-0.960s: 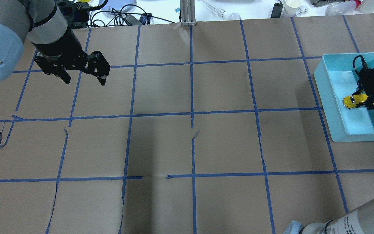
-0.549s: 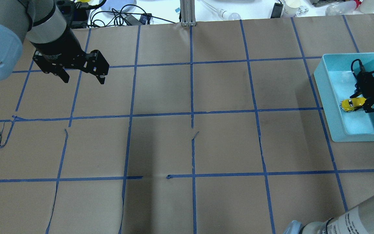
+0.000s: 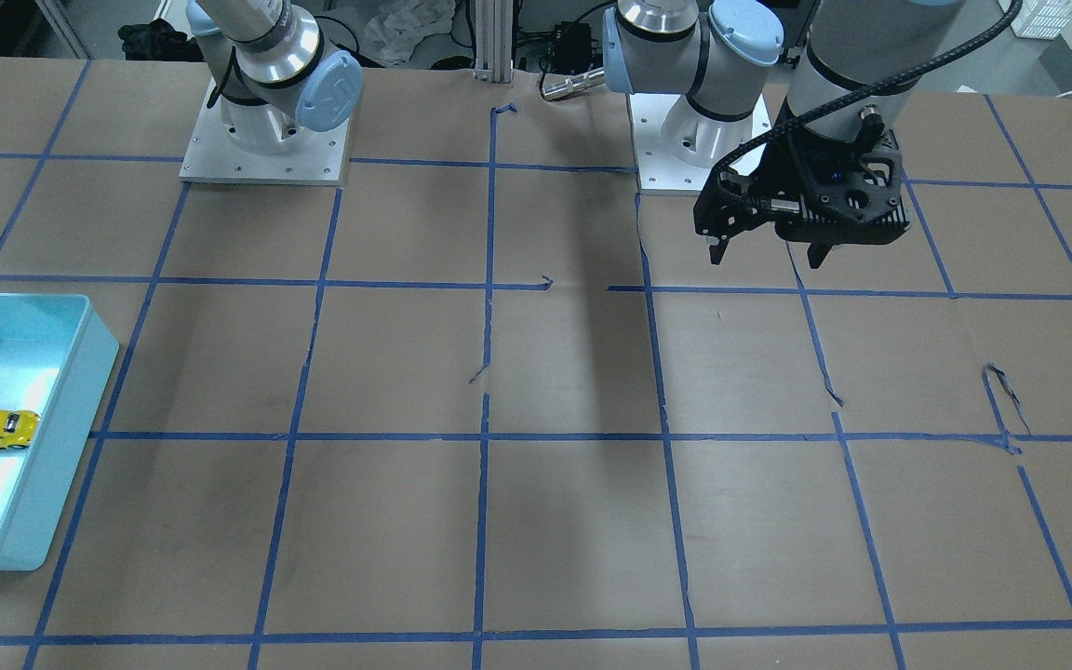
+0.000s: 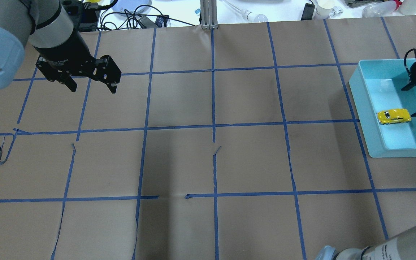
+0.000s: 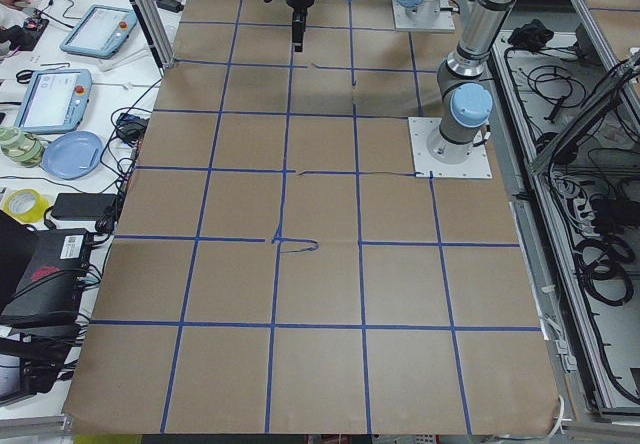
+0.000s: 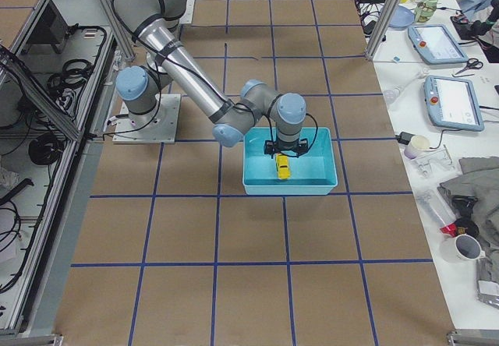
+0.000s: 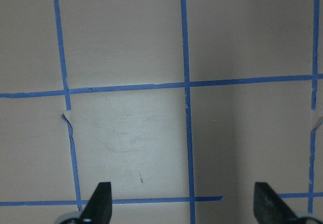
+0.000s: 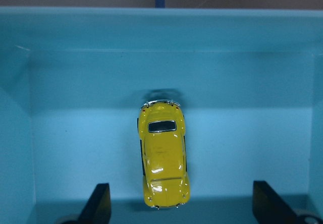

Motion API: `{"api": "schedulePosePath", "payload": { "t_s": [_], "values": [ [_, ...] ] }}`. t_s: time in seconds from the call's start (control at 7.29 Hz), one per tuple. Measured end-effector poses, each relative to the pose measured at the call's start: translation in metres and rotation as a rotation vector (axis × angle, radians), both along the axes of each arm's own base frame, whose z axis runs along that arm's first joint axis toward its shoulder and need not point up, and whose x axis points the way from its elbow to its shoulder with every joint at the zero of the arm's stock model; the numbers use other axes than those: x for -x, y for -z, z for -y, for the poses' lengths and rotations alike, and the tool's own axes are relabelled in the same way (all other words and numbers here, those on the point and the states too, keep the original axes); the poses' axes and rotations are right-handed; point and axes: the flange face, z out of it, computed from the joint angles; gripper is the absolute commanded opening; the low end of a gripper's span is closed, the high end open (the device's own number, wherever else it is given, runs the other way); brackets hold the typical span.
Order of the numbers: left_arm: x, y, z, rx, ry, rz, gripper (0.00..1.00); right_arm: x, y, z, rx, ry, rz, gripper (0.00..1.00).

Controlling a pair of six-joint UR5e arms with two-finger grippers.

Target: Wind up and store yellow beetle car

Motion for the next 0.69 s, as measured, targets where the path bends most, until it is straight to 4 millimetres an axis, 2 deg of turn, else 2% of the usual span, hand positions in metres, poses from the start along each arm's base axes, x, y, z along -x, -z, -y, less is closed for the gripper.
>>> {"api": "schedulePosePath", "payload": {
  "t_s": [0.27, 0.41, 0.55, 0.69],
  "values": [
    [0.000, -0.001, 0.000, 0.001, 0.001, -0.002, 1.00, -0.021, -0.084, 0.016, -0.018, 0.008, 0.005, 1.00],
    [0.000, -0.001, 0.000, 0.003, 0.002, -0.003, 1.00, -0.044, -0.122, 0.017, -0.035, 0.049, 0.015, 1.00],
    [0.000, -0.003, 0.000, 0.006, 0.003, -0.002, 1.00, -0.077, -0.156, 0.010, -0.057, 0.153, 0.031, 1.00],
    [0.002, -0.004, -0.001, 0.007, 0.006, -0.002, 1.00, -0.114, -0.179, 0.005, -0.070, 0.272, 0.035, 1.00]
  ]
}}
